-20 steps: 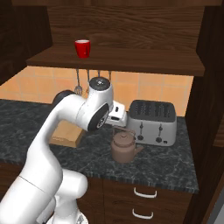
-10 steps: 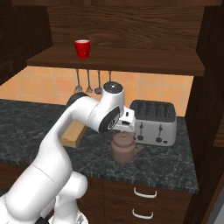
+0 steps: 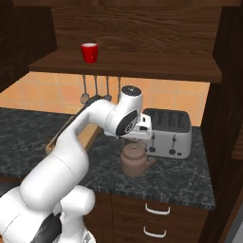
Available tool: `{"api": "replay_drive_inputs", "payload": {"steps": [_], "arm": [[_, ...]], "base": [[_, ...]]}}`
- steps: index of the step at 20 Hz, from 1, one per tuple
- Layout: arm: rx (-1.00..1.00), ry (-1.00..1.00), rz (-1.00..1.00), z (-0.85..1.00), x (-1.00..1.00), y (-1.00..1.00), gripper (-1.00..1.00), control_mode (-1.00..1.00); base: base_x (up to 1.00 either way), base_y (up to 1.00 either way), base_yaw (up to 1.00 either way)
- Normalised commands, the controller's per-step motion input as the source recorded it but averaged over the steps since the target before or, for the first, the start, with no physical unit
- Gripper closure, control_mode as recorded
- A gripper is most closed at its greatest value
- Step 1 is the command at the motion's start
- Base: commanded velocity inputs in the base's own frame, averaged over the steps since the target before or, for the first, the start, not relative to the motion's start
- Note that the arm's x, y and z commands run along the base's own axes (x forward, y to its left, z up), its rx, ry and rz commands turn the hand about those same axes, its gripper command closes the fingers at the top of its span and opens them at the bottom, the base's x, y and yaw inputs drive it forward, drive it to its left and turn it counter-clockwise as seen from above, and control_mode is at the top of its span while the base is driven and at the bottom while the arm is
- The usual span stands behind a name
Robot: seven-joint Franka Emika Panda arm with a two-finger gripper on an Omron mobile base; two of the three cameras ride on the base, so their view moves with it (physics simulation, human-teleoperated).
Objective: Pick the kettle from the counter and place it on the tray. Then pick the mug from the cabinet and place it on the tray. Then close the cabinet doors.
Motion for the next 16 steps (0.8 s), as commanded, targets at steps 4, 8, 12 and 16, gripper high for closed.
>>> {"api": "replay_drive_inputs", "payload": {"steps": [4, 8, 12, 16], "arm": [[-0.07, 0.06, 0.21, -0.38, 0.22, -0.08, -1.0, -1.0], [-0.08, 0.02, 0.25, -0.27, 0.1, -0.04, -1.0, -1.0], [-0.06, 0.0, 0.21, -0.02, 0.02, -0.09, -1.0, -1.0], [-0.04, 0.0, 0.18, -0.01, 0.1, -0.02, -1.0, -1.0]], "base": [[0.0, 0.0, 0.0], [0.0, 0.0, 0.0], [0.0, 0.0, 0.0], [0.0, 0.0, 0.0]]}}
